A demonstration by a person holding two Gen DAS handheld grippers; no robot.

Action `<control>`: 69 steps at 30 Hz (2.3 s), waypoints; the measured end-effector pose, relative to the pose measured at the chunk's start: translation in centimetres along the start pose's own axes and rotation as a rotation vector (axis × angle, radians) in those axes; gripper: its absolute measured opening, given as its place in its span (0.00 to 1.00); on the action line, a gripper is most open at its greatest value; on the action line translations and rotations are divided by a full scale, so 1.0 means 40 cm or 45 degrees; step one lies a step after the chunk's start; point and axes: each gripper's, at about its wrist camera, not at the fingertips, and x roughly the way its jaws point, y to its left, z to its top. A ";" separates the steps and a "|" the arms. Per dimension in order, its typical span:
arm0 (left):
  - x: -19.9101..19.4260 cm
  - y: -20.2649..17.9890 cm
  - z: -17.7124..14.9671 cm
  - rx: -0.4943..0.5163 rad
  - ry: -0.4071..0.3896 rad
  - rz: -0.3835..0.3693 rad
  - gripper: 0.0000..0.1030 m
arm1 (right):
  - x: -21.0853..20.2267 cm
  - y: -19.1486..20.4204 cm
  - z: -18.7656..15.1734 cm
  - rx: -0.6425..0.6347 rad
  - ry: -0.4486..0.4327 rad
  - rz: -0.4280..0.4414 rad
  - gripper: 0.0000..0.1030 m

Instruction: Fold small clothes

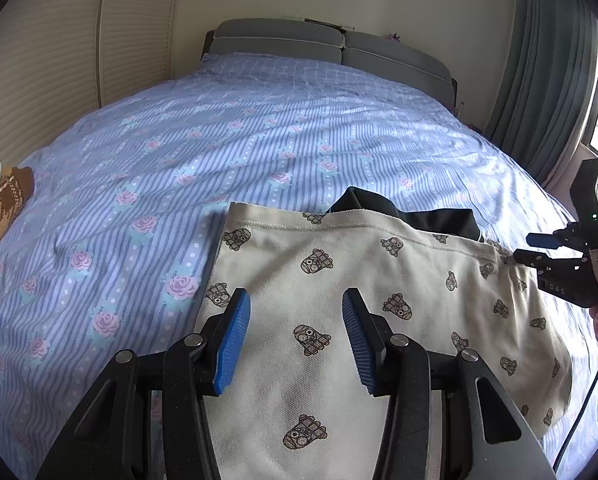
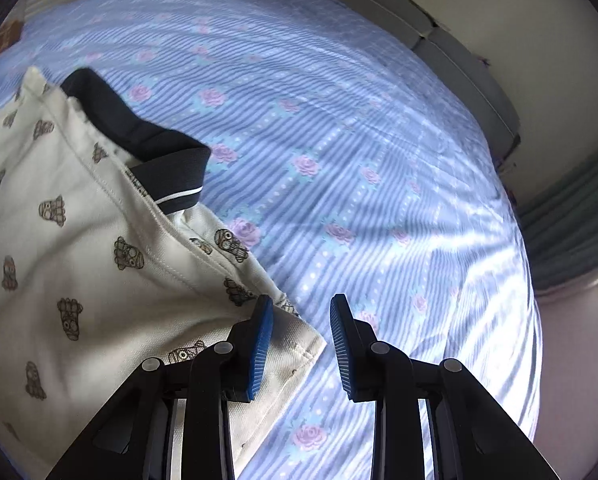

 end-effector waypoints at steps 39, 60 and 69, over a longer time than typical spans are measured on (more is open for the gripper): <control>-0.273 -0.007 -0.188 0.084 0.018 0.058 0.53 | -0.382 0.131 -0.439 0.987 -0.234 0.182 0.54; -0.282 -0.026 -0.228 0.025 -0.015 0.166 0.53 | -0.199 0.113 -0.578 1.638 -0.287 0.660 0.56; -0.276 -0.033 -0.205 0.000 -0.026 0.160 0.53 | -0.154 0.118 -0.578 1.823 -0.390 0.657 0.56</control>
